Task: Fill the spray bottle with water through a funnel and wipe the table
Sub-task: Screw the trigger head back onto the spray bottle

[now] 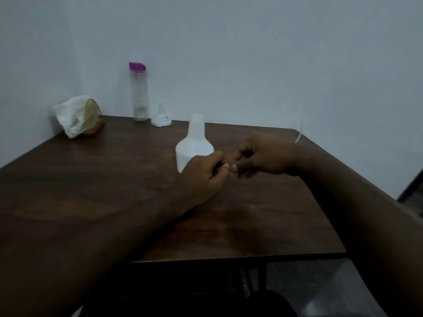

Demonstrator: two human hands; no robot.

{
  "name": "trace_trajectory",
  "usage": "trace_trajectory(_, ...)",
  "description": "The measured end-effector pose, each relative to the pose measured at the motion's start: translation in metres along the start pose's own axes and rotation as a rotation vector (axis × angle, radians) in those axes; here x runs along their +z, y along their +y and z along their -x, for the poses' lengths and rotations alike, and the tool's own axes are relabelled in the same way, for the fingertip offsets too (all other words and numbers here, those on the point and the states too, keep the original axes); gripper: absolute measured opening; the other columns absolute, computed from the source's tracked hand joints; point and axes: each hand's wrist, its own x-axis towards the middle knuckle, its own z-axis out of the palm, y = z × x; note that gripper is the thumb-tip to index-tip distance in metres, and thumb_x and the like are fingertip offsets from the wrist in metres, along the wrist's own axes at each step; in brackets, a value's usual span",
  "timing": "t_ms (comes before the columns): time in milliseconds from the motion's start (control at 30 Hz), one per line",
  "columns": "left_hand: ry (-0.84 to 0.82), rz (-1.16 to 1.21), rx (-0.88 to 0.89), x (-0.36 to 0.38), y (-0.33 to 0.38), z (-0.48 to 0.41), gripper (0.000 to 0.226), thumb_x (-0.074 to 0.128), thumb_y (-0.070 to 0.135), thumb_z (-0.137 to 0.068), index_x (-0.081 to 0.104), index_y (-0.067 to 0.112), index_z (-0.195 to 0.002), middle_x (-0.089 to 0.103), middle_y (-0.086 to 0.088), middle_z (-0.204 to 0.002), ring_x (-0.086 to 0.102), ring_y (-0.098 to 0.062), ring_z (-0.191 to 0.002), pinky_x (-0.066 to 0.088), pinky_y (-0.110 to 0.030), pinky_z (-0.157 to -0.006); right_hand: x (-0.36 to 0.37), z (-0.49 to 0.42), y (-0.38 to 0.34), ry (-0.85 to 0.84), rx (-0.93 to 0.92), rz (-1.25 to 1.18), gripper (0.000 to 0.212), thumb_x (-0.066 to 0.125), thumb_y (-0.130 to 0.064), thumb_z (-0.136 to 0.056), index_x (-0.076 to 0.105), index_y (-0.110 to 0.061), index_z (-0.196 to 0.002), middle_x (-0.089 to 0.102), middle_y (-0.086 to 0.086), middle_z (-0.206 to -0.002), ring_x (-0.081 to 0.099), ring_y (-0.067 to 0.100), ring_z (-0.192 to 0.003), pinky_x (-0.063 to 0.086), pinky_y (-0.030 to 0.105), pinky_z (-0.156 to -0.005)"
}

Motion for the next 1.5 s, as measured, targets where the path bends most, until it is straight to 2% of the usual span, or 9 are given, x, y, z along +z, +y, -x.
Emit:
trace_trajectory(200, -0.026, 0.024, 0.048, 0.040, 0.010, -0.032, 0.014, 0.055, 0.022, -0.094, 0.060, 0.013, -0.085, 0.061, -0.001, -0.067, 0.058, -0.012, -0.059, 0.051, -0.033, -0.057, -0.029, 0.000, 0.089, 0.340, 0.173, 0.261, 0.030, 0.067, -0.009, -0.087, 0.066, -0.010, -0.116, 0.067, 0.009, -0.113, 0.062, 0.021, -0.101, 0.041, 0.018, -0.071)
trace_trajectory(433, 0.018, 0.005, 0.001, 0.044, -0.014, -0.026, 0.017, 0.055, 0.025, -0.096, 0.055, 0.024, -0.079, 0.056, 0.009, -0.063, 0.056, -0.007, -0.059, 0.042, -0.014, -0.055, -0.031, -0.008, 0.139, 0.101, 0.383, 0.629, 0.080, 0.074, -0.029, -0.083, 0.031, -0.024, -0.150, 0.035, 0.008, -0.148, 0.048, 0.030, -0.128, 0.042, 0.041, -0.104)
trace_trajectory(633, 0.044, 0.049, -0.061, 0.045, -0.013, -0.026, 0.013, 0.055, 0.024, -0.096, 0.058, 0.024, -0.082, 0.060, 0.009, -0.068, 0.059, -0.007, -0.064, 0.046, -0.012, -0.059, -0.030, -0.022, 0.146, -0.067, 0.451, 0.735, 0.062, 0.045, -0.060, -0.094, 0.048, -0.021, -0.142, 0.039, 0.007, -0.149, 0.038, 0.023, -0.137, 0.026, 0.031, -0.111)
trace_trajectory(767, 0.067, 0.054, -0.046, 0.046, -0.014, -0.026, 0.015, 0.057, 0.023, -0.095, 0.060, 0.021, -0.080, 0.061, 0.006, -0.066, 0.059, -0.008, -0.062, 0.048, -0.017, -0.057, -0.030, -0.024, 0.151, -0.027, 0.341, 0.775, 0.070, 0.049, -0.069, -0.081, 0.054, -0.024, -0.134, 0.045, 0.005, -0.131, 0.049, 0.025, -0.119, 0.034, 0.028, -0.093)
trace_trajectory(867, 0.118, 0.053, -0.018, 0.046, -0.012, -0.023, 0.017, 0.057, 0.024, -0.094, 0.062, 0.015, -0.080, 0.062, 0.003, -0.066, 0.059, -0.010, -0.061, 0.050, -0.020, -0.056, -0.030, -0.017, 0.138, 0.032, 0.230, 0.760, 0.044, 0.062, -0.027, -0.089, 0.051, -0.028, -0.132, 0.046, 0.006, -0.127, 0.053, 0.025, -0.105, 0.031, 0.026, -0.075)
trace_trajectory(933, 0.141, 0.054, 0.018, 0.044, -0.009, -0.021, 0.016, 0.057, 0.024, -0.094, 0.063, 0.016, -0.081, 0.062, 0.004, -0.066, 0.059, -0.009, -0.061, 0.048, -0.017, -0.056, -0.028, -0.017, 0.127, 0.103, 0.128, 0.744, 0.054, 0.059, -0.005, -0.083, 0.050, -0.028, -0.131, 0.046, 0.004, -0.123, 0.049, 0.020, -0.096, 0.031, 0.026, -0.069)
trace_trajectory(1133, 0.445, 0.068, 0.161, 0.009, 0.002, -0.024, 0.022, 0.055, 0.020, -0.089, 0.062, 0.010, -0.070, 0.056, 0.002, -0.059, 0.051, -0.011, -0.054, 0.042, -0.021, -0.051, -0.034, -0.018, 0.072, 0.310, -0.134, 0.594, 0.059, 0.057, -0.007, -0.077, 0.047, -0.036, -0.129, 0.045, -0.011, -0.116, 0.057, 0.017, -0.089, 0.049, 0.032, -0.072)
trace_trajectory(1300, 0.745, 0.079, -0.023, -0.039, -0.036, -0.034, 0.018, 0.047, 0.023, -0.092, 0.055, 0.015, -0.078, 0.050, 0.006, -0.063, 0.047, -0.011, -0.057, 0.039, -0.026, -0.052, -0.039, -0.021, 0.020, 0.546, -0.486, 0.371, 0.042, 0.056, 0.008, -0.083, 0.061, -0.018, -0.115, 0.054, -0.001, -0.103, 0.058, 0.017, -0.083, 0.049, 0.025, -0.071)
trace_trajectory(1500, 0.559, 0.008, -0.264, -0.044, -0.079, -0.026, 0.024, 0.053, 0.041, -0.082, 0.057, 0.024, -0.098, 0.061, 0.002, -0.082, 0.058, -0.011, -0.074, 0.052, -0.037, -0.065, -0.041, -0.035, -0.010, 0.744, -0.566, 0.181, 0.024, 0.056, 0.003, -0.087, 0.057, -0.016, -0.102, 0.064, -0.003, -0.093, 0.064, 0.015, -0.085, 0.053, 0.041, -0.075)
